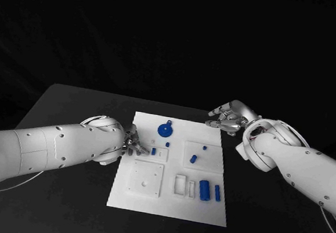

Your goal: Assemble the parts on the task board

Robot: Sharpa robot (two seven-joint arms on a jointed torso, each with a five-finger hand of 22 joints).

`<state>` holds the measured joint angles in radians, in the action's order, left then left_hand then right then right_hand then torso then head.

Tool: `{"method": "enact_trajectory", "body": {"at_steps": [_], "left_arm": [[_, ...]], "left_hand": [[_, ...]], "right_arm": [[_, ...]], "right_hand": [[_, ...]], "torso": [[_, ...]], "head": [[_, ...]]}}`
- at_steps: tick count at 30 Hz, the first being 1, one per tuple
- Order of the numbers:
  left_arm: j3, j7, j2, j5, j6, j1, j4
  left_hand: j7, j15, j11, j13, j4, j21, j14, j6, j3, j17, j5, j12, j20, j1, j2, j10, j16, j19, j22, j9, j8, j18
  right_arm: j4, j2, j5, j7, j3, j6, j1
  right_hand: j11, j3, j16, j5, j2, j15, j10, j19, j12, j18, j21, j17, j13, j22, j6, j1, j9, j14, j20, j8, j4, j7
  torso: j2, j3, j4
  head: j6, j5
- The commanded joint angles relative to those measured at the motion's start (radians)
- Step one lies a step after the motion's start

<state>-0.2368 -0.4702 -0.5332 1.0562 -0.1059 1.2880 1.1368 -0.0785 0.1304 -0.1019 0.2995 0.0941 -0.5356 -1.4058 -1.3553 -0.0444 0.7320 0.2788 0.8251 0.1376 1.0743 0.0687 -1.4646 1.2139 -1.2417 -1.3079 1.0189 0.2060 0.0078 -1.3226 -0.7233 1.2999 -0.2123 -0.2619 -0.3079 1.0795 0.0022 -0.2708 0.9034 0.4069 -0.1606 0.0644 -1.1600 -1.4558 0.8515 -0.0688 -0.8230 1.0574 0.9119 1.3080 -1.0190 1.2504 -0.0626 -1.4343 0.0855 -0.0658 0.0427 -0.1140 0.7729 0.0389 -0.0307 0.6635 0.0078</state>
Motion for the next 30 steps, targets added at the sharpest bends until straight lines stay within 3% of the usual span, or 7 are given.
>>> {"method": "enact_trajectory", "body": {"at_steps": [1, 13, 16, 17, 24, 26, 30], "left_arm": [[0.001, 0.02, -0.009, -0.032, -0.014, 0.0, 0.015], [0.018, 0.042, -0.052, -0.104, -0.021, 0.0, 0.074], [0.025, 0.051, -0.066, -0.119, -0.027, 0.0, 0.09], [0.028, 0.058, -0.072, -0.123, -0.03, 0.0, 0.096], [0.069, 0.142, -0.13, -0.141, -0.06, 0.002, 0.16], [0.079, 0.169, -0.145, -0.141, -0.072, 0.004, 0.179], [0.097, 0.27, -0.171, -0.107, -0.125, 0.014, 0.224]], "left_hand": [[0.012, 0.005, -0.001, -0.007, 0.034, 0.01, 0.012, 0.009, -0.015, -0.022, -0.006, -0.012, 0.003, 0.006, 0.035, -0.049, -0.017, 0.001, -0.016, -0.002, -0.007, 0.005], [0.036, 0.003, 0.01, -0.022, 0.123, 0.049, 0.045, 0.054, 0.003, -0.104, -0.033, -0.066, 0.01, 0.054, 0.096, -0.046, -0.067, 0.006, -0.015, -0.097, -0.058, -0.007], [0.067, -0.003, 0.026, -0.028, 0.117, 0.057, 0.059, 0.121, 0.002, -0.113, -0.043, -0.086, 0.008, 0.057, 0.093, -0.042, -0.069, 0.012, -0.015, -0.209, -0.123, -0.008], [0.072, -0.004, 0.029, -0.03, 0.104, 0.064, 0.065, 0.114, 0.004, -0.122, -0.044, -0.099, 0.006, 0.056, 0.09, -0.043, -0.07, 0.014, -0.015, -0.291, -0.126, -0.008], [0.107, -0.042, 0.057, -0.077, -0.049, 0.186, 0.175, 0.216, 0.034, -0.22, 0.013, -0.237, -0.029, 0.11, 0.014, 0.064, -0.163, 0.078, 0.043, -0.474, -0.083, -0.008], [0.15, -0.09, 0.104, -0.15, -0.133, 0.273, 0.315, 0.263, -0.035, -0.289, 0.083, -0.384, -0.068, 0.247, -0.017, 0.221, -0.3, 0.173, 0.091, -0.533, -0.115, -0.008], [0.176, -0.128, 0.139, -0.239, -0.243, 0.367, 0.311, 0.24, -0.122, -0.409, 0.054, -0.602, -0.105, 0.311, -0.024, 0.204, -0.442, 0.189, 0.16, -0.722, -0.138, 0.012]], "right_arm": [[0.0, 0.0, 0.002, 0.01, 0.0, 0.011, -0.001], [0.002, 0.0, 0.001, 0.01, 0.0, 0.011, -0.002], [0.003, 0.0, 0.001, 0.011, 0.0, 0.011, -0.002], [0.003, 0.0, 0.001, 0.011, 0.0, 0.011, -0.003], [0.005, -0.005, -0.001, 0.011, 0.0, 0.011, -0.003], [0.007, -0.006, -0.001, 0.011, 0.0, 0.011, -0.003], [0.013, -0.007, -0.003, 0.016, 0.0, 0.005, -0.003]], "right_hand": [[-0.004, -0.005, -0.004, 0.005, 0.003, 0.006, 0.0, -0.007, -0.001, -0.009, 0.002, -0.001, -0.001, 0.102, -0.006, -0.009, 0.0, -0.004, 0.002, 0.004, -0.002, 0.002], [-0.004, -0.005, -0.004, 0.005, 0.003, 0.006, 0.0, -0.007, -0.001, -0.009, 0.002, -0.001, -0.001, 0.102, -0.006, -0.009, 0.0, -0.004, 0.002, 0.004, -0.002, 0.002], [-0.004, -0.005, -0.004, 0.005, 0.003, 0.006, 0.0, -0.007, -0.001, -0.009, 0.002, -0.001, -0.001, 0.102, -0.006, -0.009, 0.0, -0.004, 0.002, 0.004, -0.002, 0.002], [-0.004, -0.005, -0.004, 0.005, 0.003, 0.006, 0.0, -0.007, -0.001, -0.009, 0.002, -0.001, -0.001, 0.102, -0.006, -0.009, 0.0, -0.004, 0.002, 0.004, -0.002, 0.002], [-0.004, -0.005, -0.004, 0.005, 0.003, 0.006, 0.0, -0.007, -0.001, -0.009, 0.002, -0.001, -0.001, 0.102, -0.006, -0.009, 0.0, -0.004, 0.002, 0.004, -0.002, 0.002], [-0.004, -0.004, -0.008, 0.005, 0.003, 0.006, 0.0, -0.007, -0.002, -0.009, 0.007, -0.003, -0.002, 0.101, -0.006, -0.008, 0.0, -0.003, 0.002, 0.004, -0.001, 0.002], [-0.004, -0.006, -0.011, 0.005, 0.003, 0.006, 0.001, -0.006, -0.003, -0.009, 0.009, -0.006, -0.002, 0.101, -0.006, -0.007, 0.0, -0.002, 0.002, 0.004, -0.001, 0.002]], "torso": [[0.0, 0.0005, -0.0003], [0.0, 0.0001, -0.0009], [0.0, 0.0, 0.0003], [0.0, -0.0001, 0.0001], [0.0, 0.0001, -0.0015], [0.0, 0.0002, -0.0014], [0.0, 0.0014, -0.0013]], "head": [[0.0, -0.002], [-0.001, -0.002], [-0.003, -0.002], [-0.003, -0.002], [-0.006, -0.01], [-0.007, -0.011], [-0.01, -0.015]]}}
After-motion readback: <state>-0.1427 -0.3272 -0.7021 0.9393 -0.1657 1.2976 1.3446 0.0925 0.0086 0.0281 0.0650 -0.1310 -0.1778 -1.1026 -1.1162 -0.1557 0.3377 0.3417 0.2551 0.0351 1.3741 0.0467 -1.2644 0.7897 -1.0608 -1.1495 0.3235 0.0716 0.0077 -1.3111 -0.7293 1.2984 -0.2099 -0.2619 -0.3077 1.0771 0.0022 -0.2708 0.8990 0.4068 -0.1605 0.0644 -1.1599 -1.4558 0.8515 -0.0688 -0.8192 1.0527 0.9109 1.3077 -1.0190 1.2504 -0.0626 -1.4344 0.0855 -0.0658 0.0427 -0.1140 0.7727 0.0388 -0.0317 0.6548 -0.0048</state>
